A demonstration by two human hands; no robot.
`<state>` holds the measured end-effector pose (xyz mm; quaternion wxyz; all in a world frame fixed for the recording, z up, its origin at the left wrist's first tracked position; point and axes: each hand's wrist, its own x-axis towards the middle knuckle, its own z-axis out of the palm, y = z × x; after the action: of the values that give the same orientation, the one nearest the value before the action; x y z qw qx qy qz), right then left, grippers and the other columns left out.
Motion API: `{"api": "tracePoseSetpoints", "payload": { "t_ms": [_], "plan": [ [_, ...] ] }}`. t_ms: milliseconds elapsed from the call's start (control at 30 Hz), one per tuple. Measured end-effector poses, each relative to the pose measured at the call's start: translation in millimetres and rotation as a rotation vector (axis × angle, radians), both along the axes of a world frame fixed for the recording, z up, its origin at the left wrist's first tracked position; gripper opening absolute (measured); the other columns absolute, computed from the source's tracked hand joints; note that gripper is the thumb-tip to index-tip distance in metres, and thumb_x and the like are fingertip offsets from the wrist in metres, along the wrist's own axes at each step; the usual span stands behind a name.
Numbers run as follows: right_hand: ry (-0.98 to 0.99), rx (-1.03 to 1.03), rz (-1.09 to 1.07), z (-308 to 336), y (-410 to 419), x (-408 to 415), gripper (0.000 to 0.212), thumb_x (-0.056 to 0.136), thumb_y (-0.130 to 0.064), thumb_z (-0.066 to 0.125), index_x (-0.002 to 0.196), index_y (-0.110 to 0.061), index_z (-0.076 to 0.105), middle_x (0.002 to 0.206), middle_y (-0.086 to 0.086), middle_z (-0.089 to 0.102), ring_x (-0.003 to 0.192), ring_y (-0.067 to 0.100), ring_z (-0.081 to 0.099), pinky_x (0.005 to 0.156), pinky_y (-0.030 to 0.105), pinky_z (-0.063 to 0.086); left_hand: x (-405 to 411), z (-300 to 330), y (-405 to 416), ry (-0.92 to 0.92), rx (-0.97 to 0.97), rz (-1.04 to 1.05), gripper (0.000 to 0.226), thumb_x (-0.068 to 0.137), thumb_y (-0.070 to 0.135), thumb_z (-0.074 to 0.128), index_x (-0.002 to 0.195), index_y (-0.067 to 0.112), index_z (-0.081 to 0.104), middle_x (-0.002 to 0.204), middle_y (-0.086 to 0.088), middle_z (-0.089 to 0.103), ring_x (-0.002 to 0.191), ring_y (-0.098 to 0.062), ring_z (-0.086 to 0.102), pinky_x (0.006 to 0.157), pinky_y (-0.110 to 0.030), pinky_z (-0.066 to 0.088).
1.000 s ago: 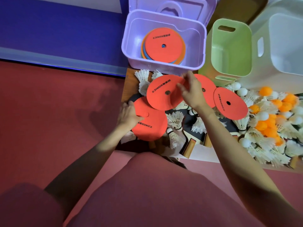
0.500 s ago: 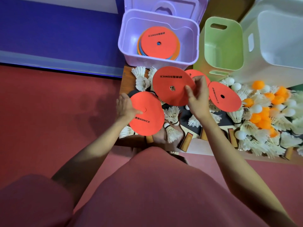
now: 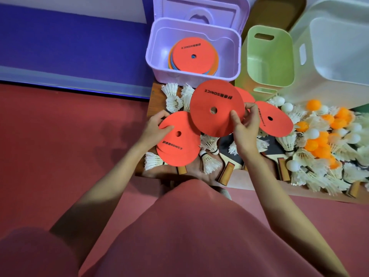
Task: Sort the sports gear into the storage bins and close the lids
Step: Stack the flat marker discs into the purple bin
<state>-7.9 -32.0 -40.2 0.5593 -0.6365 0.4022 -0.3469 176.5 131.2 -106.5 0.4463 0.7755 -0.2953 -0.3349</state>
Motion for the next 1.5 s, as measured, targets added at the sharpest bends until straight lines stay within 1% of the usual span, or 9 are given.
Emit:
{"api": "tracePoseSetpoints", "payload": {
  "t_ms": [100,233,300,433,667,867,1100,1300,1500],
  "plan": [
    [-0.031,0.103,0.000,4,3,-1,0.022,0.084,-0.009,0.056,0.092,-0.025,0.044,0.095,0.009,0.055,0.083,0.015,0.053,0.078,0.029,0.043,-1,5,1,0.001,0.006,-0.042,0.009,0.087,0.016,0.062,0.092,0.019,0.055,0.083,0.006,0.063,0.075,-0.011,0.060,0.071,-0.033,0.048],
    [-0.048,0.295,0.010,3,4,-1,0.020,0.091,-0.003,0.056,0.097,-0.018,0.045,0.077,-0.003,0.057,0.056,0.009,0.051,0.050,0.025,0.046,-4,15,-1,0.083,-0.016,0.040,0.010,0.092,0.010,0.058,0.096,0.019,0.055,0.082,0.009,0.057,0.070,0.003,0.053,0.067,-0.015,0.042],
    [-0.079,0.407,0.021,5,8,1,0.020,0.090,-0.001,0.057,0.096,-0.016,0.046,0.075,-0.002,0.058,0.051,0.006,0.053,0.047,0.022,0.046,-4,21,-1,0.281,-0.091,0.194,0.011,0.094,0.010,0.055,0.098,0.020,0.057,0.086,0.007,0.060,0.072,0.003,0.056,0.069,-0.015,0.044],
    [-0.060,0.482,0.080,3,23,8,0.018,0.081,-0.004,0.062,0.094,-0.015,0.054,0.079,0.000,0.067,0.071,0.012,0.060,0.069,0.026,0.049,-11,26,-4,0.793,-0.209,0.433,0.032,0.102,0.031,0.041,0.122,0.015,0.059,0.113,-0.003,0.068,0.100,-0.010,0.064,0.084,-0.024,0.051],
    [0.231,0.168,0.115,-17,45,17,0.031,0.088,0.000,0.056,0.119,0.000,0.059,0.108,0.008,0.062,0.094,0.009,0.057,0.089,0.023,0.044,-34,25,-3,0.950,-0.166,0.528,0.052,0.101,0.045,0.036,0.132,0.007,0.055,0.127,-0.014,0.062,0.117,-0.025,0.059,0.090,-0.035,0.051],
    [0.515,-0.061,0.226,-43,41,24,0.051,0.081,-0.047,0.047,0.117,-0.016,0.065,0.107,0.014,0.063,0.108,0.032,0.055,0.095,0.051,0.044,-46,30,8,0.982,-0.229,0.659,0.047,0.098,0.042,0.041,0.128,0.010,0.058,0.122,-0.010,0.065,0.104,-0.022,0.062,0.081,-0.031,0.053],
    [0.715,-0.186,0.267,-42,33,20,0.034,0.086,-0.016,0.058,0.119,-0.005,0.061,0.115,0.020,0.055,0.115,0.036,0.047,0.100,0.043,0.038,-40,32,42,0.994,-0.373,0.818,0.037,0.098,0.043,0.036,0.096,0.019,0.064,0.086,0.001,0.072,0.085,-0.014,0.066,0.075,-0.028,0.053],
    [1.112,-0.627,0.381,-45,48,36,0.038,0.085,-0.038,0.061,0.101,-0.003,0.064,0.116,0.020,0.048,0.112,0.036,0.040,0.092,0.041,0.028,-40,28,64,1.002,-0.449,0.856,0.044,0.098,0.048,0.032,0.107,0.018,0.064,0.106,-0.004,0.069,0.098,-0.019,0.064,0.086,-0.033,0.052],
    [1.288,-0.630,0.388,-49,59,49,0.044,0.086,-0.042,0.062,0.107,-0.004,0.065,0.126,0.022,0.042,0.120,0.038,0.035,0.100,0.046,0.026,-41,27,69,1.008,-0.462,0.852,0.046,0.097,0.051,0.033,0.111,0.018,0.063,0.108,-0.005,0.069,0.101,-0.020,0.064,0.089,-0.035,0.051]
  ]
}}
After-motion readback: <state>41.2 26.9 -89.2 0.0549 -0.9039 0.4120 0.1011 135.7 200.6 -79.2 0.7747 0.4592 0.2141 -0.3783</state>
